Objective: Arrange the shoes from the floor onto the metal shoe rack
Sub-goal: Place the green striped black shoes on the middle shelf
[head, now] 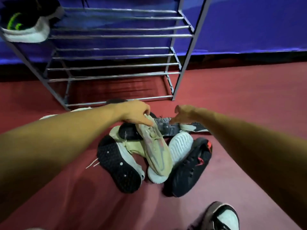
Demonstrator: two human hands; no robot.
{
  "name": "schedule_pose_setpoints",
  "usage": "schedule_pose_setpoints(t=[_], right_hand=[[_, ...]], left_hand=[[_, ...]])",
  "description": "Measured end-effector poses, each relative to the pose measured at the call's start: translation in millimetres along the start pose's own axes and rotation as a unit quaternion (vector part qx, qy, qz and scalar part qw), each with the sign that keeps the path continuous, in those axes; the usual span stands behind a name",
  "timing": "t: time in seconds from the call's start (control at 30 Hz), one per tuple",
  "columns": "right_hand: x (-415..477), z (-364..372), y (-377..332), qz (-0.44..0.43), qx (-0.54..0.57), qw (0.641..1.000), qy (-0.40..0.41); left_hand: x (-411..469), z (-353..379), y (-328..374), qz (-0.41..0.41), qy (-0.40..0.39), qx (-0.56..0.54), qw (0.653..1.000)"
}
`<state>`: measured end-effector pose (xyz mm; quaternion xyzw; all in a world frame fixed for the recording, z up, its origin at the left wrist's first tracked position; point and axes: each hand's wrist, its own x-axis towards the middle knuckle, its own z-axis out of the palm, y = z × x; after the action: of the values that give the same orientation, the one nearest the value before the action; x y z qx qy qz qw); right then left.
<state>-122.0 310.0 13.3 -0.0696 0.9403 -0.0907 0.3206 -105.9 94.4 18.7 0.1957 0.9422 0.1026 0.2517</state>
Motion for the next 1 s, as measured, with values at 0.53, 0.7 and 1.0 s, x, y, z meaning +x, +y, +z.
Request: schedule_pose_setpoints(t=[0.53, 0.7, 1.0], right_hand=[[36.7, 29.4, 104.9, 0.02, -0.08, 0.996, 0.046], [45.4, 38.9, 137.7, 0.034, -0.094, 0.993, 0.068], [58.3, 51.9, 175.0, 0.032, -0.159, 0.98, 0.114]], left_hand=[[119.7, 56.3, 53.7, 0.014, 0.007, 0.0, 1.0], [157.6, 68.3, 71.1, 0.044, 0.022, -0.014, 0.999], [201.5, 98.0, 99.5, 0.063, 0.026, 0.043, 0.997]])
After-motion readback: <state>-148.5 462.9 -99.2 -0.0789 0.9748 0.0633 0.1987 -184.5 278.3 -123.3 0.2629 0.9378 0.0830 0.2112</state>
